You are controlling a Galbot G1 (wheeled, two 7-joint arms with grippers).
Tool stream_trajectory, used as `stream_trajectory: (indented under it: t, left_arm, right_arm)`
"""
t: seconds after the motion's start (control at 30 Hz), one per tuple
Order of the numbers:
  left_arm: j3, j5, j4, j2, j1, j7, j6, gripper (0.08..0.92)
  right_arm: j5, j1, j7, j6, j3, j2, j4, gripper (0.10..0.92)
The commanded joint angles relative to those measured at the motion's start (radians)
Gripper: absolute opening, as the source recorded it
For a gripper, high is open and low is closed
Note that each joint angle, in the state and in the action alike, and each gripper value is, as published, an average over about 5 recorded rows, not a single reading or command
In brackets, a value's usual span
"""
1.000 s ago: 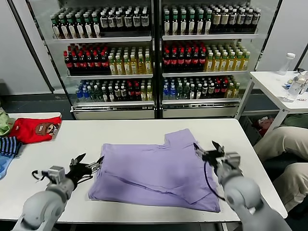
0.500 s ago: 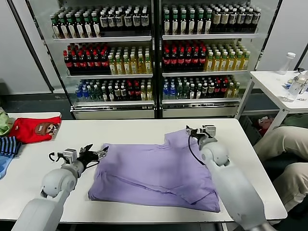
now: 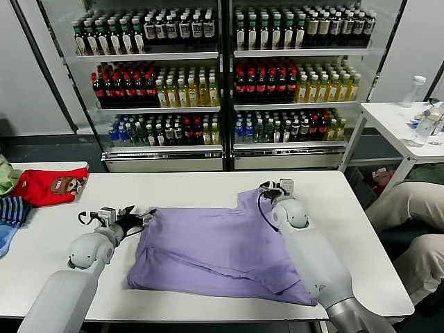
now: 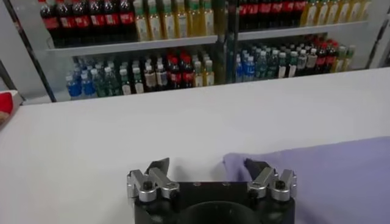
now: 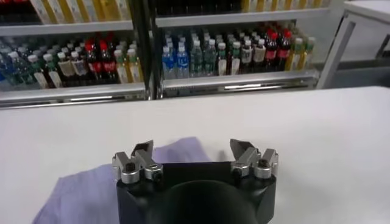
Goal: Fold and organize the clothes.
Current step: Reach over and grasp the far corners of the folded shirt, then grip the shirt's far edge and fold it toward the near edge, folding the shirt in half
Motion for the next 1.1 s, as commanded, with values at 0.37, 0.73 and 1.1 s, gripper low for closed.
stream_trajectory:
  t: [0.37,0.73,1.1]
  left_arm:
    - [-0.006,0.015,0.024,-0.021,0.016,0.036,-0.002,0.394]
    - [-0.066,-0.124,-0.147,0.014,0.103,-0.012,-0.064,0.113]
    - [-0.151,-0.173,-0.374,0.064,0.371,-0.042,-0.123,0.089]
  right_arm:
    - [0.008,0.014,0.005,0.005,0.001,0.028,-0.024,0.413]
    - [0.111,-0.174,0.049,-0.003,-0.004,-0.138,0.476,0.134]
    - [0.153,-0.62,0.078,-0.045,0.136,-0.319,0.944,0.117]
